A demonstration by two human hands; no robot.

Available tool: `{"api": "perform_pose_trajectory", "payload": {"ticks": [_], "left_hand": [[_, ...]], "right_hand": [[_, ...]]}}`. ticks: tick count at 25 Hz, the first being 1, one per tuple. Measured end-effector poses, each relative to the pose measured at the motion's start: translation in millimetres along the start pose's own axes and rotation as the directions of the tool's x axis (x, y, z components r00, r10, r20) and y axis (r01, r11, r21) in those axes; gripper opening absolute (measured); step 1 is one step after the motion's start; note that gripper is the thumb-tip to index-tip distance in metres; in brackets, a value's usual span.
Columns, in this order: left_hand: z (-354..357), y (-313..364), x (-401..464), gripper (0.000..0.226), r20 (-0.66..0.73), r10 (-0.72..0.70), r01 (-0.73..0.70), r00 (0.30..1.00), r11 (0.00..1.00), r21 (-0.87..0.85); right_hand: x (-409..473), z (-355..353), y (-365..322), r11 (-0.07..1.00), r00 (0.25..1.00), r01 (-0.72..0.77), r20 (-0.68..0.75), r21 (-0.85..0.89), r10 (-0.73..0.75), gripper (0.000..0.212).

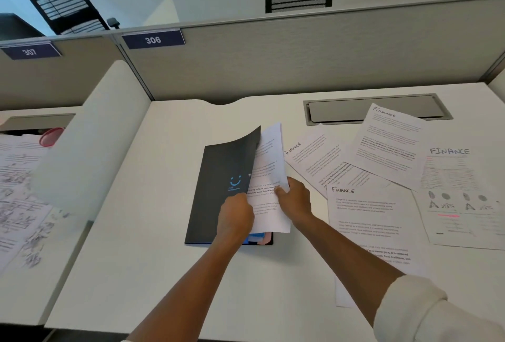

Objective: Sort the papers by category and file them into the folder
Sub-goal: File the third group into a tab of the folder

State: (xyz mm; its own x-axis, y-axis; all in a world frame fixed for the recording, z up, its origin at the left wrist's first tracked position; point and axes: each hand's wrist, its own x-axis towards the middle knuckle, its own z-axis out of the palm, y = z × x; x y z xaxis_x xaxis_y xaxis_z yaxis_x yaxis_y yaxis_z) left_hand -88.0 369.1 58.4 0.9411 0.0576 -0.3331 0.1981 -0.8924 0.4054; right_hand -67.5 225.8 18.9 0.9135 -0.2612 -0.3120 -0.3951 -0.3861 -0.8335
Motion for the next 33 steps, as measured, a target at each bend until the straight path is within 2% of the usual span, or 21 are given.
{"api": "perform_pose_trajectory", "payload": {"ticks": [8, 12, 21, 25, 28, 33], "left_hand": [[3, 3, -4, 0.029, 0.03, -0.006, 0.008, 1.0, 0.997, -0.074], [3, 2, -4, 0.031, 0.034, 0.004, -0.002, 0.999, 0.998, -0.057], [3, -1, 0, 0.038, 0.077, 0.031, -0.031, 0.997, 0.999, 0.005], [-1, -1, 2, 0.039, 0.073, 0.049, -0.053, 0.996, 0.997, 0.047], [-2, -3, 0, 0.034, 0.056, 0.096, -0.1, 0.994, 0.991, 0.083], [3, -5, -2, 0.027, 0.096, 0.126, -0.136, 0.987, 0.985, 0.105]], "right_hand": [[-3, 29, -3, 0.998, 0.998, -0.043, 0.048, -0.046, 0.045, 0.035], [-5, 25, 5, 0.996, 0.996, -0.078, -0.05, -0.05, 0.076, 0.029], [3, 40, -1, 0.993, 1.0, 0.021, 0.009, -0.12, -0.02, 0.025], [1, 58, -4, 0.986, 0.999, 0.037, 0.019, -0.162, -0.034, 0.008], [1, 63, -4, 0.985, 0.997, 0.073, 0.026, -0.159, -0.07, 0.003], [11, 64, -9, 0.964, 0.993, 0.1, 0.086, -0.246, -0.081, 0.015]]}}
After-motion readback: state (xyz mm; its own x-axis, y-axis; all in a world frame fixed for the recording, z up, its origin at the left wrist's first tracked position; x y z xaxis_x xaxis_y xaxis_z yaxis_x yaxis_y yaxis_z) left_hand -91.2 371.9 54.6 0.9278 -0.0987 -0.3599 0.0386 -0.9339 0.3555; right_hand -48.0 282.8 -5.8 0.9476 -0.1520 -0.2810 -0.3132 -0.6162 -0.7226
